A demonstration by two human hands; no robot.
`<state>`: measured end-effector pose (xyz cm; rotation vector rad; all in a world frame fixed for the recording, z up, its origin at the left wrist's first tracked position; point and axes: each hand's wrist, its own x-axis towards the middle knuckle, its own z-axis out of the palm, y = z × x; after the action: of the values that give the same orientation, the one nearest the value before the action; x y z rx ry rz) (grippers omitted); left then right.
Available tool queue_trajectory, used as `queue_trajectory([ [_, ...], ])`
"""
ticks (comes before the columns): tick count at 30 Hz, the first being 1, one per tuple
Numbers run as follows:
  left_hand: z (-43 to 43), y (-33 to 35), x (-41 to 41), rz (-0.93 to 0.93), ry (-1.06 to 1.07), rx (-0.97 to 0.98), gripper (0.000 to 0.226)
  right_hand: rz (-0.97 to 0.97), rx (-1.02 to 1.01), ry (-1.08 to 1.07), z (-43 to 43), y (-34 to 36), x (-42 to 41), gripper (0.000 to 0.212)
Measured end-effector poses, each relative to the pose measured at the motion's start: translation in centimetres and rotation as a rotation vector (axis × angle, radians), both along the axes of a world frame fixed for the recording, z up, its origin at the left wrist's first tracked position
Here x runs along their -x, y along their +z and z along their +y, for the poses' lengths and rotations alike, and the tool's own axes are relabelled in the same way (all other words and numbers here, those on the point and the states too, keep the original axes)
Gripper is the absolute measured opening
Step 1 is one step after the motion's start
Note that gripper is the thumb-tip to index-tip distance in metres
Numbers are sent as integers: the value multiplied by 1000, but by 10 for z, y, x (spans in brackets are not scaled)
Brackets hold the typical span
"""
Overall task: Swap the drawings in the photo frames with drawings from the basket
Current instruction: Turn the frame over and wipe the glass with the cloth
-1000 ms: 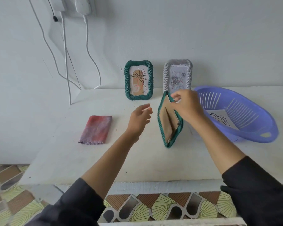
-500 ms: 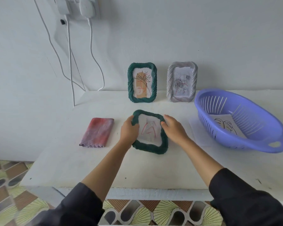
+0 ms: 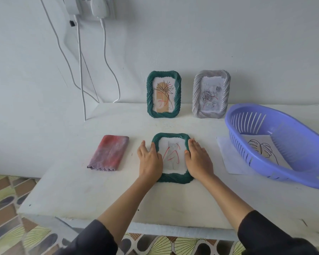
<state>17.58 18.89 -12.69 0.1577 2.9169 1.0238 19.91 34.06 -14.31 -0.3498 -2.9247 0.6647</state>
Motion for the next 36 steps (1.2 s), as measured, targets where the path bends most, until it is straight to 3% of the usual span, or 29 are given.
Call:
queue_trajectory([
  [4,-13,5,6,60,56,-64,44,-13,4,4,1,1,-1,52],
  [7,-49,15,26,197,303,90,63,-13,7,5,0,3,-2,51],
  [9,-79,20,40,95,427,186,85,-16,10,0,0,5,-2,51],
  [12,-107,25,51,-136,447,222,106,-16,13,-11,-2,6,-3,51],
  [19,-112,30,56,-196,338,132,89,-21,46,-11,-3,9,-5,51],
  [22,-118,31,59,-205,320,85,81,-35,173,-7,-1,15,-5,53],
  [26,-121,39,64,-241,313,-193,88,63,292,-38,-6,29,-5,66],
  [29,-104,55,64,-288,242,-468,92,164,546,-3,-26,51,-1,79],
  [33,-52,81,49,-277,81,-637,91,13,1032,113,-60,80,11,99],
  [36,-12,94,35,-342,-32,-791,74,42,1489,91,-70,88,17,67],
])
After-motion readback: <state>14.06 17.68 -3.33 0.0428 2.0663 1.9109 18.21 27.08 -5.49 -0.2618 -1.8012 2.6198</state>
